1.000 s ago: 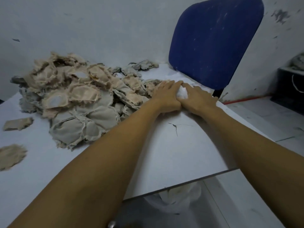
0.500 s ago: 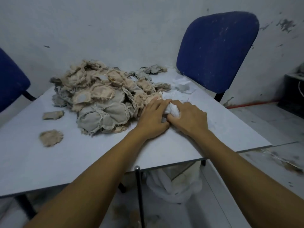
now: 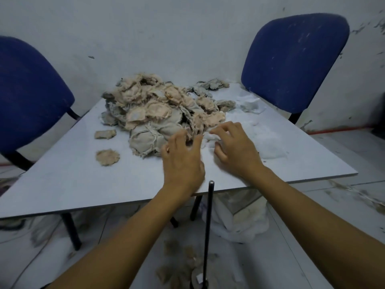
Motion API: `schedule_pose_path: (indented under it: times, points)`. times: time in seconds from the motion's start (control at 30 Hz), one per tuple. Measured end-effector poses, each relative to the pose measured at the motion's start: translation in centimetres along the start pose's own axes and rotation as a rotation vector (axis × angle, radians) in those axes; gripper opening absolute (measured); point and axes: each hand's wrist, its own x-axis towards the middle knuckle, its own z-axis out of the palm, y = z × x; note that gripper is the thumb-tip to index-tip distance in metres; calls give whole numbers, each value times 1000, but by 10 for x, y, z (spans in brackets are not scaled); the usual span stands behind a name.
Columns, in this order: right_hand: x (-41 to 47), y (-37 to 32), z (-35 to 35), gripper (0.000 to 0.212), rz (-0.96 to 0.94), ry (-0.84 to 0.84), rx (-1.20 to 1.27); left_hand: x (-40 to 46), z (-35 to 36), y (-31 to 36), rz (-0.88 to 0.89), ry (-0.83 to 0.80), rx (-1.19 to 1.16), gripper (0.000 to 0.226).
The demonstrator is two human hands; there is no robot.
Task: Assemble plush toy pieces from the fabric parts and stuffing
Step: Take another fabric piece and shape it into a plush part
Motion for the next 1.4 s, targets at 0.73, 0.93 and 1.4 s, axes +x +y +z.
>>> schedule_pose_path:
  times: [0.73,0.93,1.4]
  points:
    - [68,9,22,28,349,-300,-227,15,9,-13,-105,-294,-253,76]
    - [59,-3,12,13,230,-83,-101,14,1,-11,-90,-61,-399,71]
    - [-11,-20,-34,21,378,-310,883,6,-25,-7,-135,-277,-1148,17]
